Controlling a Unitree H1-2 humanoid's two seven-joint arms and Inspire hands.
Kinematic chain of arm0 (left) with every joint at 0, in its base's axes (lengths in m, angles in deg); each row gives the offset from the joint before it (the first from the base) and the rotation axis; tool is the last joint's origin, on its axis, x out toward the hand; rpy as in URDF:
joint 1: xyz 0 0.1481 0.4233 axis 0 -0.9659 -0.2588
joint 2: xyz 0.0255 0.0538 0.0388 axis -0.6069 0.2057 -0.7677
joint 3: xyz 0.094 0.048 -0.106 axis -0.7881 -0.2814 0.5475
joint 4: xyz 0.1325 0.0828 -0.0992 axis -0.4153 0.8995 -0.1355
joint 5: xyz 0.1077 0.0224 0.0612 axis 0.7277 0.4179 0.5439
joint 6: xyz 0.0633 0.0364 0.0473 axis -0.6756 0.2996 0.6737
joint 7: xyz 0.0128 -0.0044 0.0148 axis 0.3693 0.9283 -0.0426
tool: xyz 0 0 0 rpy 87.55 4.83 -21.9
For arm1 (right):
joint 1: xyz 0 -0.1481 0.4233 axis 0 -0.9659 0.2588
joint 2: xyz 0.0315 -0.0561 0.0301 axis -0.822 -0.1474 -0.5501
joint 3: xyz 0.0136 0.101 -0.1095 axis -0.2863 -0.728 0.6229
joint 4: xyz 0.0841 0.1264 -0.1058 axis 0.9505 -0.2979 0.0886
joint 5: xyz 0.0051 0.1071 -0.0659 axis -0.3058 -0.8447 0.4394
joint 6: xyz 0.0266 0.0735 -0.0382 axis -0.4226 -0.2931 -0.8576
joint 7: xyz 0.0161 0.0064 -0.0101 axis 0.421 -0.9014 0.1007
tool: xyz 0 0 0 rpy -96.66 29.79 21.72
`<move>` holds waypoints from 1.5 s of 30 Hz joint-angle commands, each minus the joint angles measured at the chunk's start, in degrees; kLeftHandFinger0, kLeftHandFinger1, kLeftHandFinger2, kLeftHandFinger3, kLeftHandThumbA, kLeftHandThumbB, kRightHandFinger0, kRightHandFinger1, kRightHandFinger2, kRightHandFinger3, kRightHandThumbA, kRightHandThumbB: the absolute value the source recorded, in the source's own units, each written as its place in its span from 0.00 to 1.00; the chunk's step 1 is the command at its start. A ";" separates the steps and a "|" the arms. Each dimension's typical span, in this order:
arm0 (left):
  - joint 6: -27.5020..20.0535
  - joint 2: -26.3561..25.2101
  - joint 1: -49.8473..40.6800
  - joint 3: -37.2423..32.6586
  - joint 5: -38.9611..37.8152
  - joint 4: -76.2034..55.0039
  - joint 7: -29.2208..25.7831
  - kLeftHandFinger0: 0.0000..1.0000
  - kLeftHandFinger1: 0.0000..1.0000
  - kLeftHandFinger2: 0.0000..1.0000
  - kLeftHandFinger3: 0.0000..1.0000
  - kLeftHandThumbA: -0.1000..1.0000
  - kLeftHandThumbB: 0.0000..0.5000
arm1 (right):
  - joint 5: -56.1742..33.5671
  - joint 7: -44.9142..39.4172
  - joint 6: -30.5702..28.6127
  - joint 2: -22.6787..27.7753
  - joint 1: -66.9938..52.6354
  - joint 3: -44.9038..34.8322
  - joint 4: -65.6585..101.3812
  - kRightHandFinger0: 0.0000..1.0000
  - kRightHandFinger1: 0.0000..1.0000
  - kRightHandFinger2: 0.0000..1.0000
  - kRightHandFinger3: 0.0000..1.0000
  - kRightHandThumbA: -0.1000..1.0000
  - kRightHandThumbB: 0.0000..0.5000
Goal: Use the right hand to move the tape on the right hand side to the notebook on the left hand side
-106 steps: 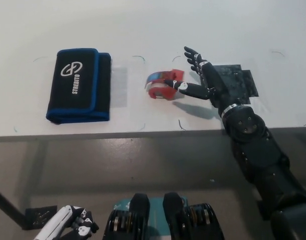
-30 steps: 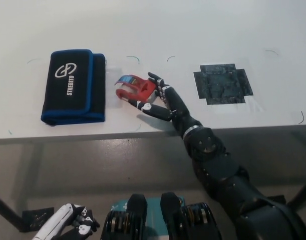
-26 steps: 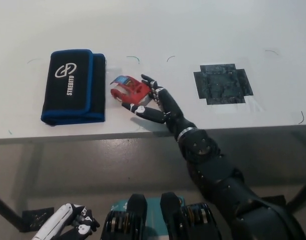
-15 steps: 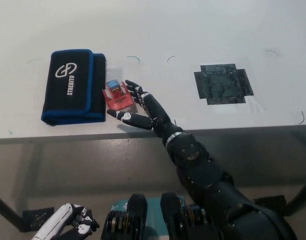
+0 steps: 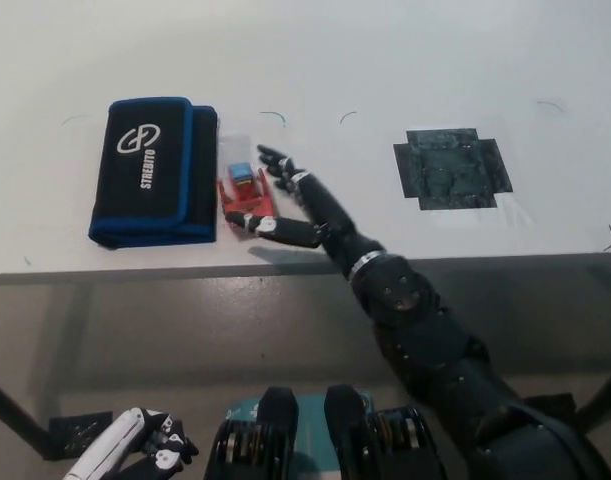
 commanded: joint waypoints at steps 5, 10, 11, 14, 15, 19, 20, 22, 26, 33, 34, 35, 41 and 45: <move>-0.12 -1.37 1.03 0.64 -0.01 -1.65 0.69 0.43 0.43 0.48 0.59 0.51 0.04 | -1.05 -2.28 3.26 7.27 -3.59 -1.16 16.79 1.00 1.00 1.00 1.00 1.00 0.75; -0.76 -1.16 1.12 0.49 0.10 -1.12 0.50 0.44 0.43 0.47 0.58 0.48 0.02 | -1.82 -3.07 7.92 9.88 -8.27 -1.88 31.62 1.00 1.00 1.00 1.00 1.00 0.63; -0.72 -1.15 1.12 0.49 0.10 -1.12 0.50 0.44 0.42 0.47 0.58 0.48 0.02 | -1.82 -3.05 8.16 9.93 -8.41 -1.89 32.06 1.00 1.00 1.00 1.00 1.00 0.63; -0.45 -1.12 1.05 0.54 0.06 -1.30 0.49 0.42 0.41 0.47 0.58 0.48 0.04 | -3.76 -4.71 8.55 12.34 -11.98 -2.58 41.92 1.00 1.00 1.00 1.00 1.00 0.65; -0.21 -1.10 1.04 0.59 -0.14 -1.39 0.58 0.43 0.41 0.47 0.58 0.48 0.03 | -3.72 -4.87 8.48 12.96 -12.88 -2.65 44.07 1.00 1.00 1.00 1.00 1.00 0.62; 0.12 -1.11 0.82 0.79 -0.51 -1.51 0.65 0.42 0.42 0.48 0.59 0.46 0.02 | -4.27 -4.97 8.77 14.69 -16.78 -3.36 52.69 1.00 1.00 1.00 1.00 1.00 0.64; 0.30 -1.10 0.83 0.84 -0.74 -1.51 0.77 0.44 0.43 0.49 0.60 0.46 0.03 | -5.02 -5.87 11.58 16.09 -20.27 -3.58 59.55 1.00 1.00 1.00 1.00 1.00 0.71; -0.16 -1.00 1.36 0.85 -0.85 -1.09 0.71 0.44 0.43 0.48 0.59 0.46 0.02 | -5.12 -6.26 12.75 17.01 -21.36 -3.77 62.12 1.00 1.00 1.00 1.00 1.00 0.77; 0.26 -1.05 1.41 0.83 -0.14 -1.29 0.41 0.43 0.42 0.48 0.59 0.49 0.03 | -5.15 -7.46 15.81 21.50 -31.70 -4.68 74.33 1.00 1.00 1.00 1.00 1.00 0.77; -0.33 -1.39 1.39 1.46 -0.58 -0.40 0.27 0.43 0.42 0.47 0.58 0.50 0.05 | -4.59 -7.43 21.87 24.10 -47.11 -4.50 81.98 1.00 1.00 1.00 1.00 0.96 0.39; -0.59 -1.41 1.46 1.55 -0.53 -0.25 0.16 0.43 0.42 0.47 0.58 0.50 0.05 | -4.20 -7.34 22.14 24.27 -48.37 -4.37 82.09 1.00 1.00 1.00 1.00 0.97 0.39; -0.25 -1.49 1.80 1.73 -0.57 -0.21 0.20 0.43 0.43 0.49 0.59 0.51 0.05 | -3.70 -7.09 21.11 24.46 -50.10 -4.34 81.96 1.00 1.00 1.00 1.00 1.00 0.35; -2.90 -0.57 2.89 2.97 -0.89 0.78 -0.99 0.43 0.44 0.51 0.59 0.54 0.03 | -3.58 -5.34 20.22 22.84 -56.73 -4.35 81.49 1.00 1.00 1.00 1.00 1.00 0.23; -4.13 -0.06 2.02 4.31 -1.11 0.46 -2.01 0.42 0.44 0.52 0.59 0.59 0.07 | -0.93 -3.96 19.02 20.93 -56.33 -3.67 79.91 1.00 1.00 1.00 1.00 1.00 0.22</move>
